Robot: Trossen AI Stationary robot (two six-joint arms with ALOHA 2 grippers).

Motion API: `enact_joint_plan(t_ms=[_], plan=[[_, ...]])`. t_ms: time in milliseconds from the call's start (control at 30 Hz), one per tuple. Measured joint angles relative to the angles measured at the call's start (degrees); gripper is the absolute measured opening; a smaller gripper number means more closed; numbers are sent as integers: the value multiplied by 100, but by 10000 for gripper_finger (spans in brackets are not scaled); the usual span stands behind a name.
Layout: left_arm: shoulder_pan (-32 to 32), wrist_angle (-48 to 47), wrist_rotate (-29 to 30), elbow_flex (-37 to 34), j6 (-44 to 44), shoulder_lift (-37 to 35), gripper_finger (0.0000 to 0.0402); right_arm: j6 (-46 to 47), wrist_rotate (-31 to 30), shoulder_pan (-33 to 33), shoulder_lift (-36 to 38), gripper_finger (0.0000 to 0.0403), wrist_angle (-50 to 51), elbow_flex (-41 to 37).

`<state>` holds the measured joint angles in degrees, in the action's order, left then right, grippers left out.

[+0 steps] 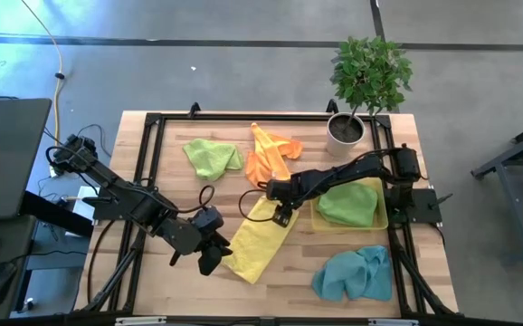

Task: Fold microfiber towels
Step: Fold the yellow microfiber cloth

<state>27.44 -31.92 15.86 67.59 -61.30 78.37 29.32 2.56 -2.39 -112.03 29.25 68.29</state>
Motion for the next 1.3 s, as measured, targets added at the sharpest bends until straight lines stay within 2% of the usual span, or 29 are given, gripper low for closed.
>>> enact_joint_plan(t_ms=[467,767,900,1033,1300], plan=[[2,2,-1,0,0,0,131,290,-393,-10,0,8,142,-4],[2,1,-7,0,0,0,131,146,-517,-2,205,2,531,-24],[2,2,-24,0,0,0,131,173,-841,-2,341,1,1050,10],[2,2,-24,0,71,2,131,13,-1290,2,371,1,1960,445],[2,4,-124,0,150,2,131,-67,-1783,-156,374,0,3006,1425]])
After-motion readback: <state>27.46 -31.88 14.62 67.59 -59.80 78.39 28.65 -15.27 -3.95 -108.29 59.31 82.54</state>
